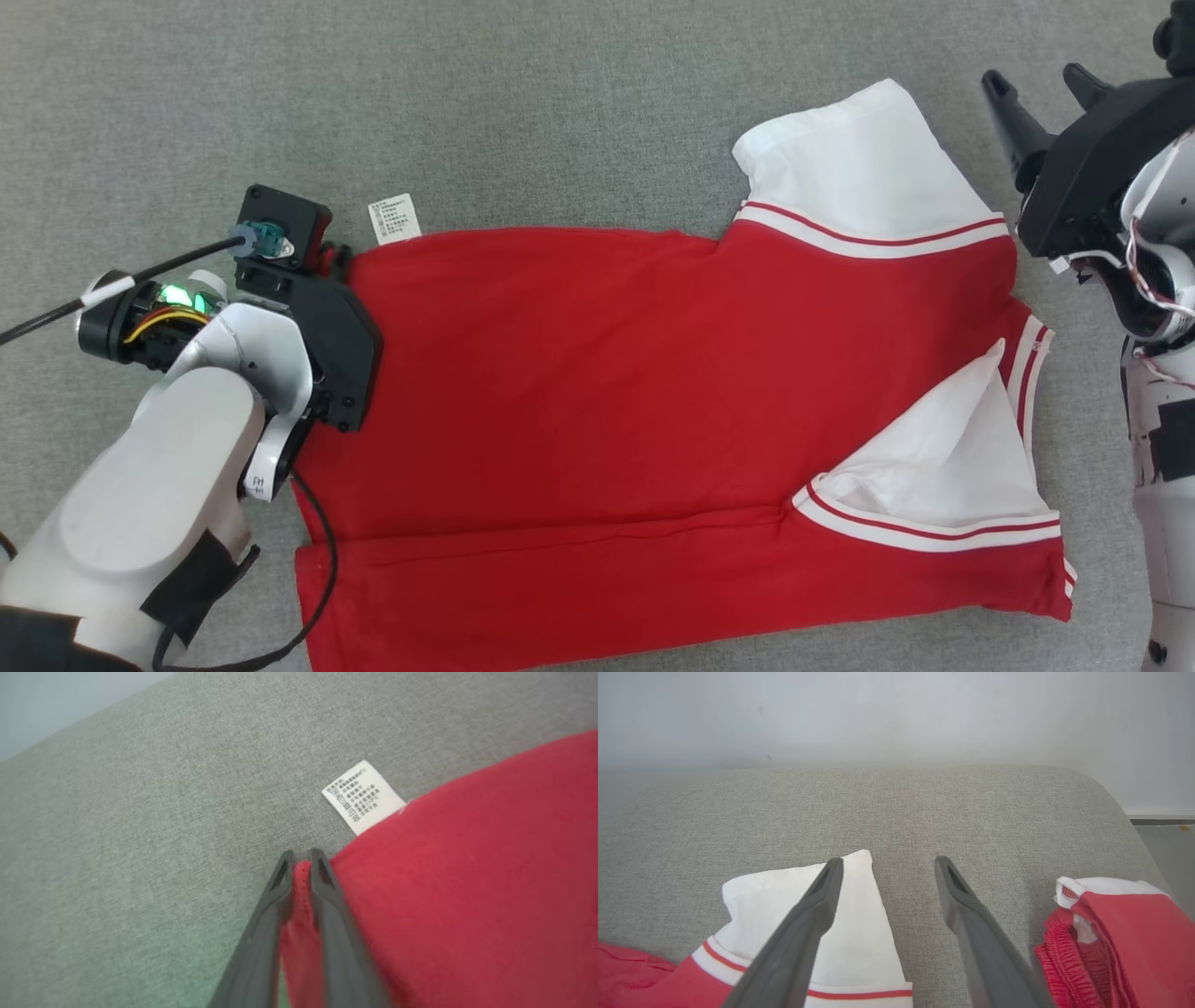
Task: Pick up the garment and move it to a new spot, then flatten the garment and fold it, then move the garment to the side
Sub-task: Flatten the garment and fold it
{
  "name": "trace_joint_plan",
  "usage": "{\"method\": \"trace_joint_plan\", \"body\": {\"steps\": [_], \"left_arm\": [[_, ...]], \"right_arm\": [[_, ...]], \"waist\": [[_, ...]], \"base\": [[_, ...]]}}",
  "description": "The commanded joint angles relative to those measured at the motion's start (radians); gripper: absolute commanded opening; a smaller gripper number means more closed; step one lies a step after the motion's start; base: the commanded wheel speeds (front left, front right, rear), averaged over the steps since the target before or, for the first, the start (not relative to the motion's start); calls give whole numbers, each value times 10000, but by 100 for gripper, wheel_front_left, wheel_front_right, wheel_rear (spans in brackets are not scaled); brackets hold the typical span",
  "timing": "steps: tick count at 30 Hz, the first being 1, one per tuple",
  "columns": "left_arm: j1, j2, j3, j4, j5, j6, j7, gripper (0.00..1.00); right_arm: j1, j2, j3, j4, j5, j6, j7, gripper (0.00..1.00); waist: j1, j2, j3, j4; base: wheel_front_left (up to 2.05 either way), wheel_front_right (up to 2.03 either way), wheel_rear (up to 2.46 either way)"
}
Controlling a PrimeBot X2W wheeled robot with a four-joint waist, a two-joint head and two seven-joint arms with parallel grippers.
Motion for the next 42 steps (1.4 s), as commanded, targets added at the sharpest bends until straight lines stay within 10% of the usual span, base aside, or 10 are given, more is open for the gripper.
{"method": "trace_joint_plan", "body": {"steps": [1, 11, 32, 38, 42], "left_arm": [[195, 42, -108, 149, -29, 51, 182, 0], [-77, 186, 212, -499, -202, 307, 27, 0], [-264, 155, 514, -1705, -600, 214, -528, 0], [-232, 74, 612, -1696, -598, 314, -878, 0], [-165, 21, 739, -1619, -446, 531, -1391, 0]], "right_arm": [[-132, 42, -91, 72, -84, -26, 123, 100], [-1266, 298, -832, 762, -1440, -26, 1649, 100], [-2162, 138, -405, 3121, -2221, -24, 1446, 100], [-2137, 84, -95, 3488, -1834, -24, 1546, 5], [-2258, -96, -231, 3315, -2047, -26, 832, 0]], "waist": [[1, 0, 64, -20], [1, 0, 657, 268], [1, 0, 1484, 996], [1, 0, 1490, 982], [1, 0, 1403, 926]], "base": [[0, 0, 0], [0, 0, 0], [0, 0, 0], [0, 0, 0], [0, 0, 0]]}}
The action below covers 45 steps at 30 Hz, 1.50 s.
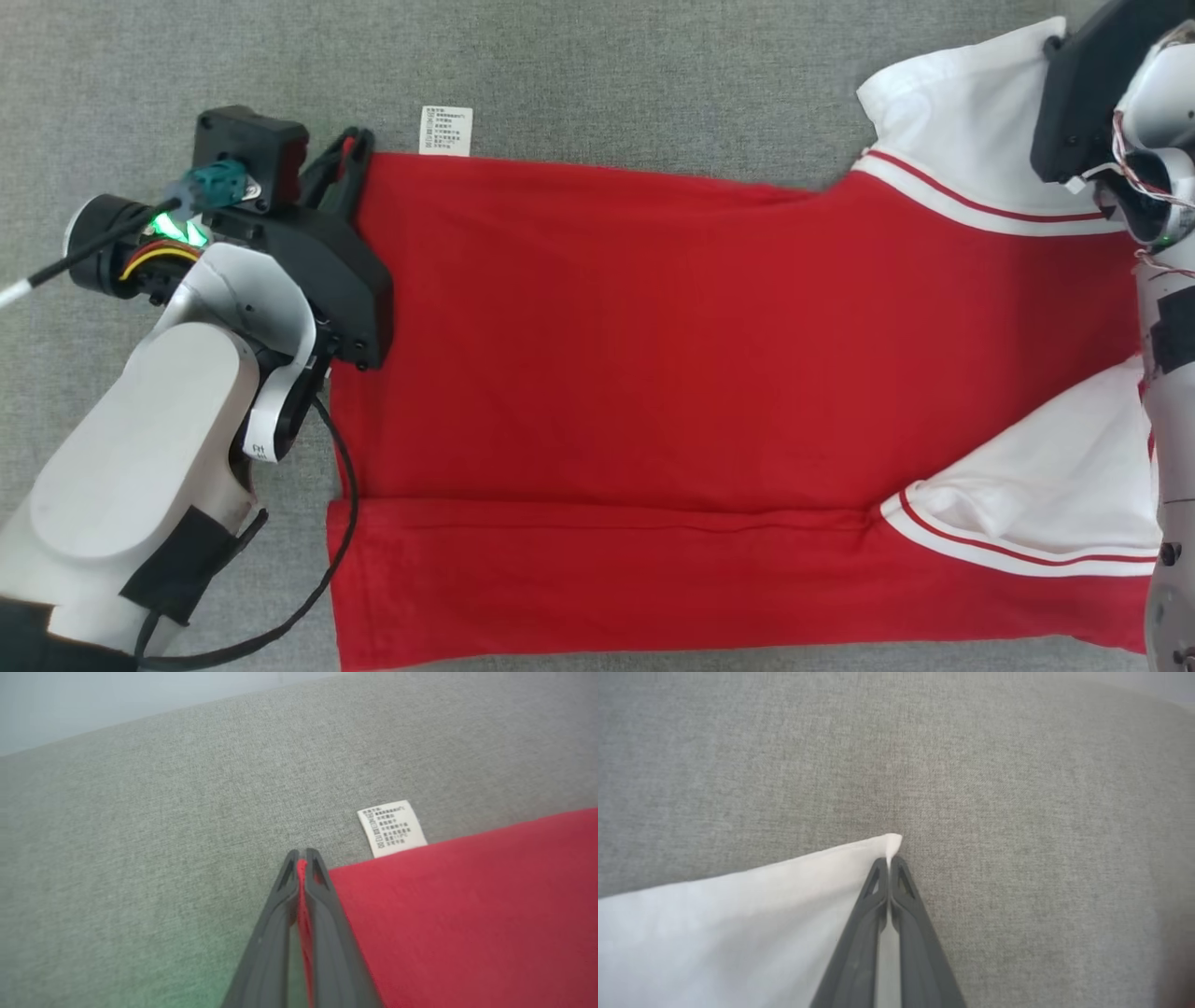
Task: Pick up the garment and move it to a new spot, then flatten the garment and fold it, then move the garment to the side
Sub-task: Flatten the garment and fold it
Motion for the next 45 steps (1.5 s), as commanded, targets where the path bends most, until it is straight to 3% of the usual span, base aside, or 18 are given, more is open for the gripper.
{"method": "trace_joint_plan", "body": {"steps": [1, 11, 17, 21, 26, 32, 45], "left_arm": [[167, 57, 79, 119, 89, 105, -68, 0], [299, -426, 327, 840, 553, 611, -2305, 0], [459, -811, 122, 1493, 605, 527, -2988, 0], [653, -880, -99, 1720, 768, 373, -3452, 0], [1169, -1105, -326, 1883, 885, 400, -4167, 0], [1981, -1185, -374, 1877, 727, 477, -4861, 0], [3552, -945, -358, 2018, 341, 553, -5374, 0]], "right_arm": [[146, -146, -89, 90, -95, -26, -81, 0], [305, 27, -267, 58, -394, -26, -2811, 0], [671, -37, 106, 149, 79, -26, -3756, 0], [1115, -416, 783, -90, 791, -26, -4020, 0], [2192, -1063, 1522, -1050, 1949, -26, -4117, 0], [4061, -1799, 1484, -3070, 2917, -26, -3848, 0], [8316, -2031, 748, -6845, 3991, -25, -1532, 0]], "waist": [[-1, -1, -40, -23], [-1, -1, -584, -157], [-1, -1, -1069, -177], [-1, -1, -1403, -110], [-1, -1, -1991, 6], [-1, -1, -2625, 20], [-1, -1, -3153, -281]], "base": [[0, 0, 0], [0, 0, 0], [0, 0, 0], [0, 0, 0], [0, 0, 0], [0, 0, 0], [0, 0, 0]]}}
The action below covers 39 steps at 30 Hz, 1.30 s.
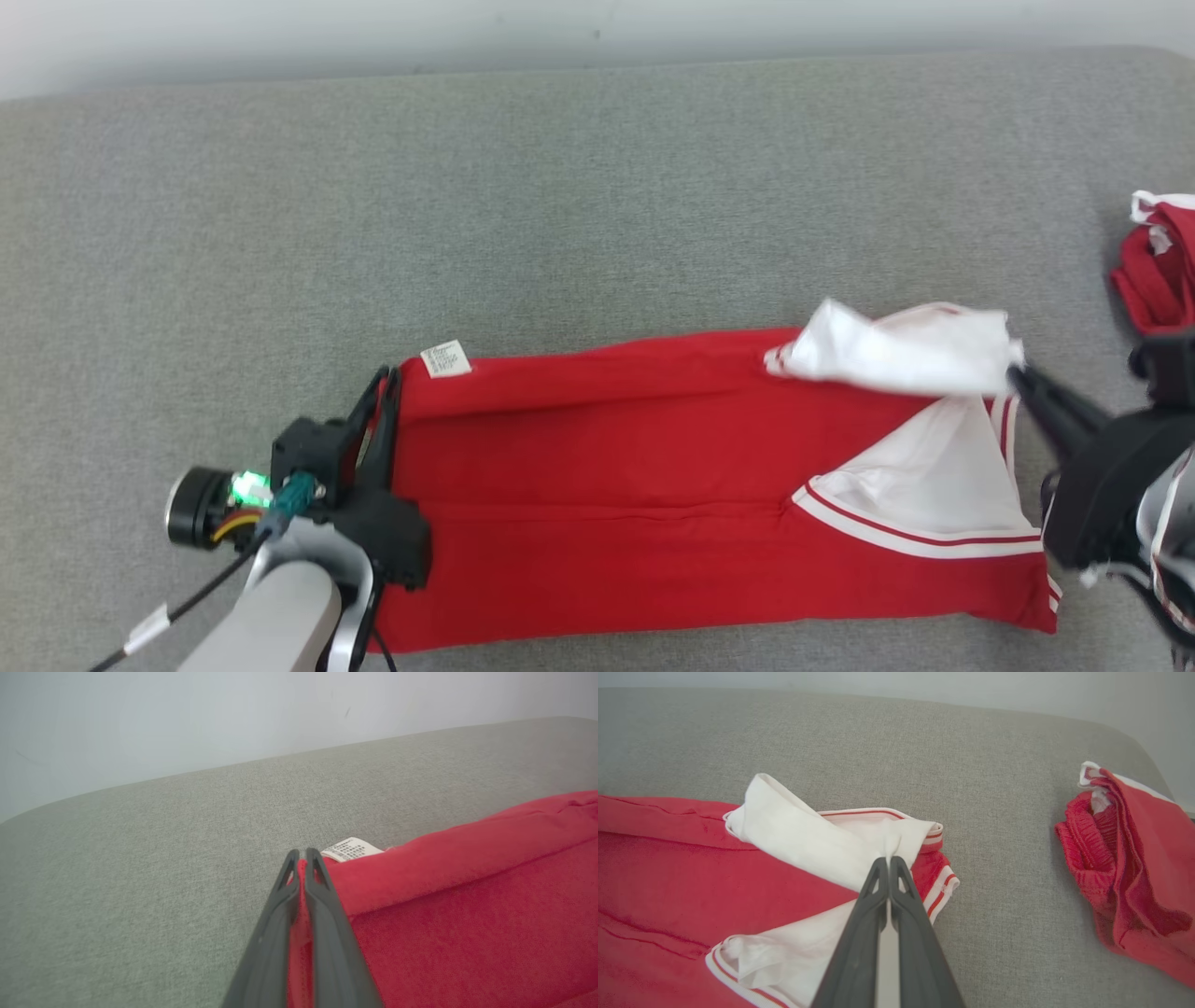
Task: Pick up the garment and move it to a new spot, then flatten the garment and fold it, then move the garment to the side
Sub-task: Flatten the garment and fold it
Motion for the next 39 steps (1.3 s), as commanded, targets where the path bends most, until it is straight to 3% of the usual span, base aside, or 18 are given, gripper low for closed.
{"method": "trace_joint_plan", "body": {"steps": [1, 12, 22, 23, 25, 26, 27, 33, 39], "left_arm": [[210, 46, 10, 29, -43, 46, -93, 0], [1294, 5, 224, 229, -260, 228, -376, 0], [1974, -31, 456, 212, -330, 386, -450, 0], [2013, -61, 461, 211, -311, 418, -456, 21], [2123, -86, 465, 227, -265, 432, -456, 99], [2171, -102, 482, 237, -266, 431, -461, 100], [2202, -112, 504, 252, -258, 422, -464, 100], [2663, -264, 1054, -266, 35, 495, -457, 100], [3728, -599, 2304, -1685, 721, 231, -460, 100]], "right_arm": [[228, 67, -48, -195, 85, -25, 144, 0], [2262, 577, -437, -1580, 231, -26, 1543, 0], [2900, 660, -271, -1529, 305, -26, 1769, 0], [2951, 670, -249, -1462, 276, -26, 1796, 0], [3061, 725, -209, -1357, 257, -26, 1836, 0], [3044, 771, -198, -1328, 263, -26, 1780, 22], [3063, 831, -195, -1285, 249, -26, 1734, 100], [3227, 968, -10, -1037, 175, -25, 1405, 100], [3432, 1067, -31, -986, 209, -26, 898, 100]], "waist": [[2, 0, -41, -74], [2, 0, -465, -310], [2, 0, -835, -463], [2, 0, -870, -461], [2, 0, -955, -449], [2, 0, -992, -448], [2, 0, -1034, -448], [2, 0, -1285, -408], [2, 0, -1541, -350]], "base": [[0, 0, 0], [0, 0, 0], [0, 0, 0], [0, 0, 0], [0, 0, 0], [0, 0, 0], [0, 0, 0], [0, 0, 0], [0, 0, 0]]}}
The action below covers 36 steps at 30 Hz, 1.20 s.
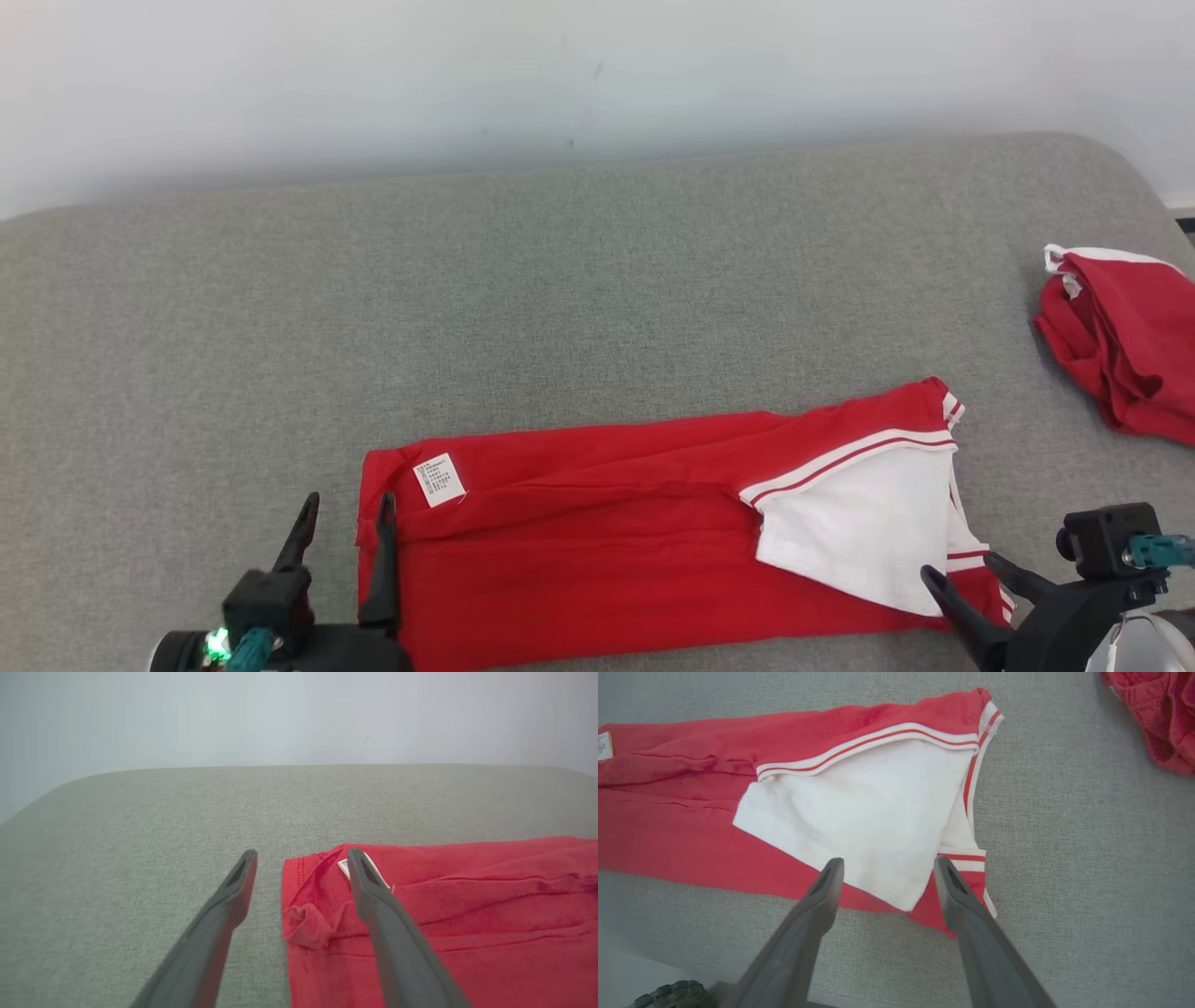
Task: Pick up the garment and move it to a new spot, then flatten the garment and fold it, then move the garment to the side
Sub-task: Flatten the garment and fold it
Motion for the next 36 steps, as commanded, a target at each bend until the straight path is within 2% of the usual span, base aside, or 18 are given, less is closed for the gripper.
{"method": "trace_joint_plan", "body": {"steps": [1, 5, 11, 17, 22, 30, 36], "left_arm": [[385, -115, 331, -365, 232, -107, -25, 100], [963, -401, 1106, -1152, 722, -440, -26, 100], [2007, -1224, 2729, -2407, 1516, -1276, -27, 100], [2654, -1953, 4122, -2942, 2136, -2224, -27, 100], [3091, -2319, 4913, -3039, 2440, -2822, -27, 100], [3675, -2509, 5435, -2676, 2563, -3244, -28, 100], [3695, -2544, 5470, -2501, 2682, -3318, -28, 100]], "right_arm": [[193, 99, -63, 4, -8, -26, -189, 100], [267, 269, -238, -19, -38, -25, -581, 100], [432, 865, -720, 181, -179, -25, -1521, 100], [539, 1420, -1063, 690, -296, -26, -2089, 100], [411, 1545, -1123, 1181, -295, -26, -2381, 100], [-83, 1524, -1251, 2014, -344, -25, -2694, 100], [-637, 1321, -1454, 2594, -448, -25, -2456, 100]], "waist": [[1, 0, -117, 50], [1, 0, -280, 119], [1, 0, -596, 233], [1, 0, -846, 321], [1, 0, -977, 337], [1, 0, -1075, 319], [1, 0, -989, 391]], "base": [[0, 0, 0], [0, 0, 0], [0, 0, 0], [0, 0, 0], [0, 0, 0], [0, 0, 0], [0, 0, 0]]}}
